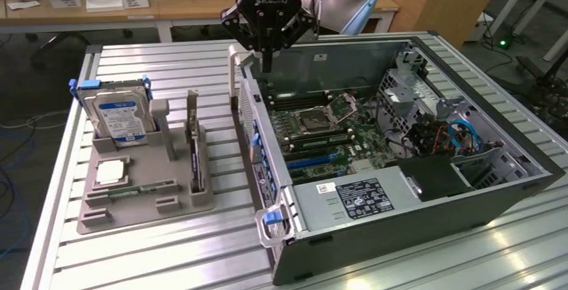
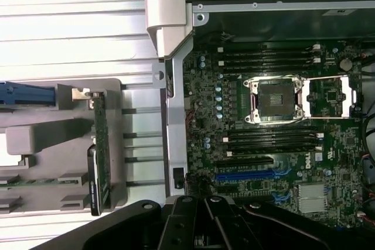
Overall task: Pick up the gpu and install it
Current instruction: 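Reach for the gpu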
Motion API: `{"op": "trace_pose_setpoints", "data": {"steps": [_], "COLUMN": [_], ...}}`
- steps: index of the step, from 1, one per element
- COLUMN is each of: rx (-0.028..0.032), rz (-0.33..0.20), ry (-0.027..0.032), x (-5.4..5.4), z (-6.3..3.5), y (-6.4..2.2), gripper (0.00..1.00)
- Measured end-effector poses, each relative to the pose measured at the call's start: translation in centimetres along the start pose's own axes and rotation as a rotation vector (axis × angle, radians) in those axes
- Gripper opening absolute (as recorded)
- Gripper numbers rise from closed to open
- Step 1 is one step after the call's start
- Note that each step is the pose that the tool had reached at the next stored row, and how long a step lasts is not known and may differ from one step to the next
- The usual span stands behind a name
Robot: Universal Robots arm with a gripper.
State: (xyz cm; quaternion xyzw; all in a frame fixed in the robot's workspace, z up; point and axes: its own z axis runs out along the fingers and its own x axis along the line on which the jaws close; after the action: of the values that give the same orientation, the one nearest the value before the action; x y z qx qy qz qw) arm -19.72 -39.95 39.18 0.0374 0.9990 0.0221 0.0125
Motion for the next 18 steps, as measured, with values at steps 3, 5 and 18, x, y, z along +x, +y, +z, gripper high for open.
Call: {"op": "trace_pose_setpoints", "data": {"steps": [3,5,18], "rx": [0.0000,0.0000,-0.0001], "rz": [0.000,0.000,0.000], "ry": [0.0000,0.0000,-0.0001], "x": [0.3,0.6,2.1], "z": [0.00,0.01,0.02], "y": [-0.03,-0.05,-0.18], "gripper": [0.11,0.11,0.11]}}
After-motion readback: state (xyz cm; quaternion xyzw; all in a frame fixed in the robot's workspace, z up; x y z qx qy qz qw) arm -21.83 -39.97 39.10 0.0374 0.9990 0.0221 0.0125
